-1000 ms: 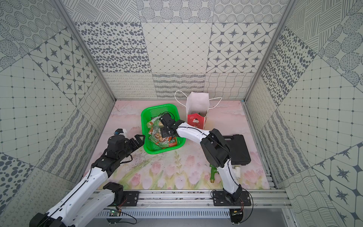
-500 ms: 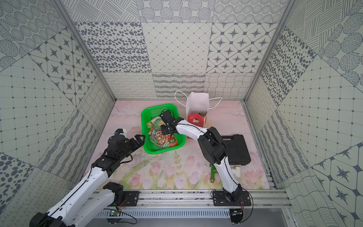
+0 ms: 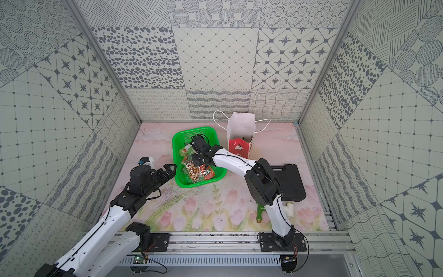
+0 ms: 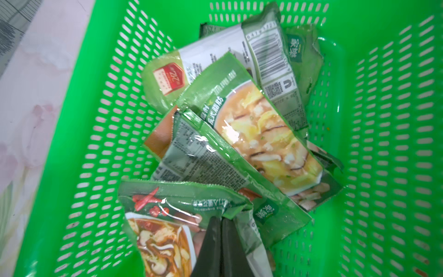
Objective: Place the condiment packets inside the bag
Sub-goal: Pick up the condiment packet from the storage box, then place the condiment packet in the paper bag.
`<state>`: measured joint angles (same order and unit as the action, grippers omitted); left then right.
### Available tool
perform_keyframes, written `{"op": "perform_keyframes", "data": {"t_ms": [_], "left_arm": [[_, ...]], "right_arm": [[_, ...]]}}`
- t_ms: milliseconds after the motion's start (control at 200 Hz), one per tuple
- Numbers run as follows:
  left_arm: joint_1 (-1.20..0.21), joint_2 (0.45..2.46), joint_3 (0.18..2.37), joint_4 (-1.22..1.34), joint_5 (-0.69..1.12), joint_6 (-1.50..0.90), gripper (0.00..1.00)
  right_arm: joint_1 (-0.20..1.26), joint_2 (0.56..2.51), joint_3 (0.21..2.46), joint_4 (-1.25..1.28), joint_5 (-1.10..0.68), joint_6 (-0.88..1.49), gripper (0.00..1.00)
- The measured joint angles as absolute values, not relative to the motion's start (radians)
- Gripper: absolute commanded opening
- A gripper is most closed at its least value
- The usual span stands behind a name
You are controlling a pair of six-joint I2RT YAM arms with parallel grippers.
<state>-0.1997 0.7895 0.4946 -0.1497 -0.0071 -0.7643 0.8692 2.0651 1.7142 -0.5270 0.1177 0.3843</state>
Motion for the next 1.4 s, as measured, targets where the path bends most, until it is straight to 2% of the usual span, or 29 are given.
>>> {"op": "perform_keyframes", "data": {"t_ms": [830,1146,1401], "left_arm": [[-0.200,0.799,0.487,-0.147,-0.007,-0.764,1.00],[-0.200,0.805,0.487,-0.146,-0.004,-0.764,0.99],[-0.200,0.810,0.487,-0.146,-0.003,-0.765,0.99]], "right_arm": [[0.874,1.596,1.705,-0.480,0.332,0.296,0.00],[0.754,1.493,1.712,-0.467,0.554,0.268,0.00],[0.686,1.536,1.805,-0.470,0.829,0.212,0.00]]}}
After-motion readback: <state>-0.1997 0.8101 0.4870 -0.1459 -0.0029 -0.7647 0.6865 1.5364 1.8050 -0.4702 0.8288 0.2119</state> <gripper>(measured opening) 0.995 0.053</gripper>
